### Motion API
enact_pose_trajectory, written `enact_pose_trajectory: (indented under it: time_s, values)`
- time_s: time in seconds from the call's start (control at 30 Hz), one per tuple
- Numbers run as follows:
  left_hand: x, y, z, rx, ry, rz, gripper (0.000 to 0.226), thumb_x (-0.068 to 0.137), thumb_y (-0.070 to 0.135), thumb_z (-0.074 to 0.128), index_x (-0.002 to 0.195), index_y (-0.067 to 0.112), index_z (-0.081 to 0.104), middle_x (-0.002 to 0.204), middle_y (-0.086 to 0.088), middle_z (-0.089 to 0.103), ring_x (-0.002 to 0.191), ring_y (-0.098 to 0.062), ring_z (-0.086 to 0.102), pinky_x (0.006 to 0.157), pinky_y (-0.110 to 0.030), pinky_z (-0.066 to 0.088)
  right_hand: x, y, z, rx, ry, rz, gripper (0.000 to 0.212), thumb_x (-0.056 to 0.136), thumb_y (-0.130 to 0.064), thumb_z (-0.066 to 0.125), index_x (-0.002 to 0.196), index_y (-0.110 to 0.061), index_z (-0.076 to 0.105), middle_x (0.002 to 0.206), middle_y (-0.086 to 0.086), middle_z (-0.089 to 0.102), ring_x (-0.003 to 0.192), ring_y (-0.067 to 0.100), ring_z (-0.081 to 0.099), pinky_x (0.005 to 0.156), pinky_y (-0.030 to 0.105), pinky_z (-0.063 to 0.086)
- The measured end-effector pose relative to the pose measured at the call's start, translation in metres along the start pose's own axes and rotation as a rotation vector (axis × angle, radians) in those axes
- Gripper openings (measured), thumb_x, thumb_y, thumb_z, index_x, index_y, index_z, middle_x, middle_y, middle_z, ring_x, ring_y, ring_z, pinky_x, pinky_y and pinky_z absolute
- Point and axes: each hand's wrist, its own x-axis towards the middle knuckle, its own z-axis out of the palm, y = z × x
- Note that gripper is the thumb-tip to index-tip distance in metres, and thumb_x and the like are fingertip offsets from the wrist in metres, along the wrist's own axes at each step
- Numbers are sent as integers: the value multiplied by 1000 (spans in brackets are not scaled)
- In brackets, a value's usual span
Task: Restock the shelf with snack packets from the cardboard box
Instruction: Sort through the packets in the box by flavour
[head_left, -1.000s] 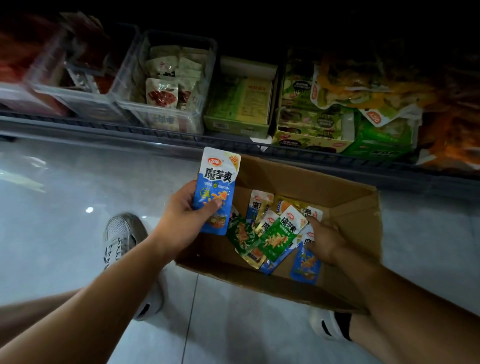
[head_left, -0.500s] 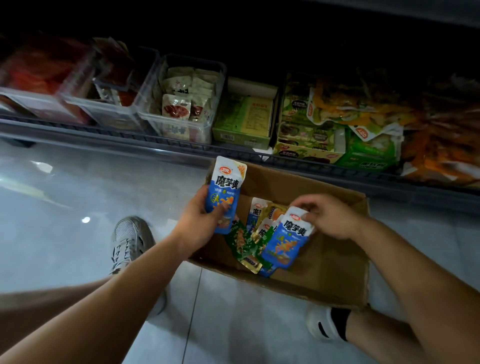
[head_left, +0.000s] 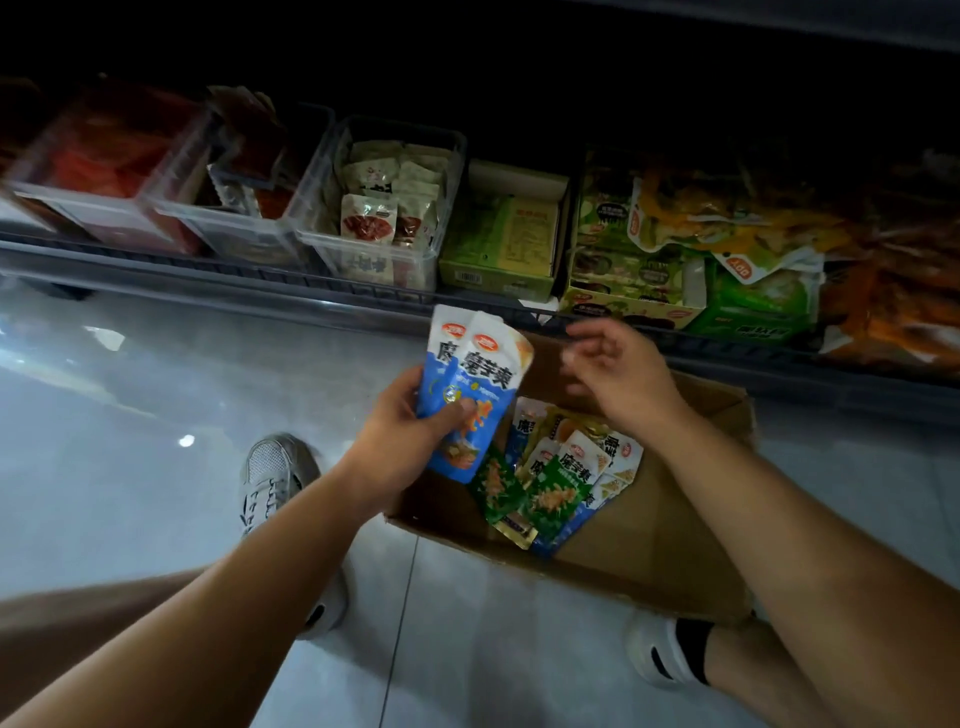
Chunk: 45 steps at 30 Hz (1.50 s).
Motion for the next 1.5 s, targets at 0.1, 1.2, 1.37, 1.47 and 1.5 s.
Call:
enact_pose_trajectory:
  time_s: [0.1,1.2,1.37,1.47,1.5]
  values:
    - [6,-1,-10,30,42,22,30,91,9,72,120,11,64,105,-7,79,91,-24,77,77,-40,64,3,79,-9,-354,-43,208,37,95,-16,65,130,-20,57,116,1,65,98,15,63,80,30,52]
    - [11,-8,-13,118,44,37,27,93,17,71,119,21,64,105,5,79,93,-16,77,70,-28,63,-27,189,5,53,298,483,74,93,7,61,154,-18,29,127,15,65,120,29,62,99,45,51]
    - [9,-8,-12,129,65,23,31,92,21,72,122,20,63,106,3,78,94,-17,77,75,-34,64,-31,181,-7,-89,327,485,43,99,-2,55,141,-10,48,127,16,66,115,33,64,94,48,55]
    - [7,-9,-11,126,75,20,28,92,19,73,119,20,63,102,5,79,92,-16,77,73,-33,64,-35,173,-10,-113,290,473,27,101,1,49,126,-2,59,121,20,68,108,32,65,94,48,54]
    - [7,-9,-11,122,73,20,27,93,18,72,119,20,63,101,6,79,91,-16,77,71,-31,64,-38,169,-11,-119,280,462,26,100,2,48,123,-1,60,119,18,68,104,31,65,94,46,54]
